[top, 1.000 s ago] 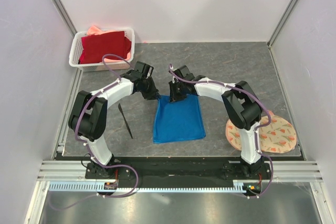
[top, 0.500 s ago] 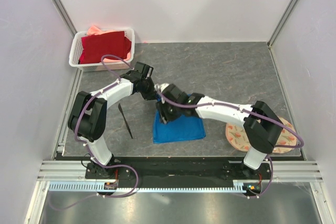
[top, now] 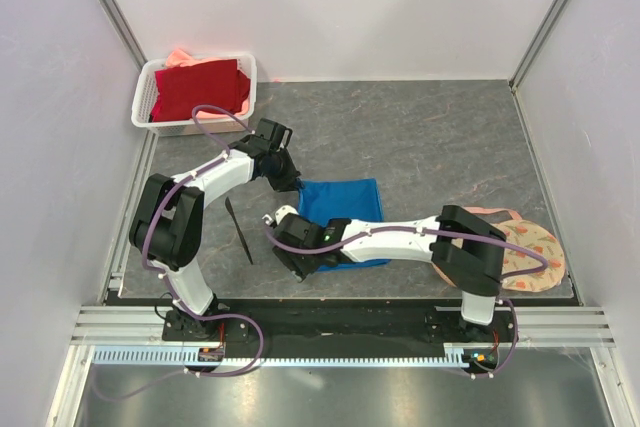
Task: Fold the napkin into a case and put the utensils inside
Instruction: Fold the lower triangle-folded napkin at the center of the board.
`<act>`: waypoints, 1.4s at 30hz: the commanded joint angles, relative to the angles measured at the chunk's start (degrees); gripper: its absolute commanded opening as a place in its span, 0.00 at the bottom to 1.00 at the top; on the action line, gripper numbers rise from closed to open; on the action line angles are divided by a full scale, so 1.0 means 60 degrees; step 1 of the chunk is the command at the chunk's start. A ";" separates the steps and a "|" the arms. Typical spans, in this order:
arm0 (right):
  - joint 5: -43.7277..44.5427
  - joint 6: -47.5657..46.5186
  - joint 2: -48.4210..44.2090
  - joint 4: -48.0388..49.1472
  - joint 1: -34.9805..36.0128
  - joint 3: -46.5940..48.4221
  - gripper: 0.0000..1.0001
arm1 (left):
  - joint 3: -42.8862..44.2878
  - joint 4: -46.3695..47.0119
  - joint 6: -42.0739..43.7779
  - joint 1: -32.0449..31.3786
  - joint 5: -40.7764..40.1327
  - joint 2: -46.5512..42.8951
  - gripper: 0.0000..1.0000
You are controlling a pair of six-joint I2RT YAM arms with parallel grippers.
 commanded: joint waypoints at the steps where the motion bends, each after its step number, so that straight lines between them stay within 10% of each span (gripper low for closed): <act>1: 0.0842 -0.0149 0.0463 -0.0029 0.0279 0.0648 0.62 | -0.0115 -0.0079 -0.0231 -0.0015 -0.0312 -0.0367 0.02; 14: 0.1282 -0.0033 0.1270 -0.0381 0.0675 0.0884 0.56 | -0.0232 -0.0094 -0.0231 0.0029 -0.0356 -0.0454 0.02; 26: 0.1548 0.0465 0.1096 -0.0207 0.0939 0.0708 0.11 | -0.0583 -0.0401 -0.0392 0.0102 -0.1190 -0.1230 0.02; 42: -0.3488 0.3656 -0.3313 0.7406 -0.0832 -0.5208 0.00 | 0.1054 -0.2407 -0.1183 -0.0894 -0.4399 -0.0719 0.02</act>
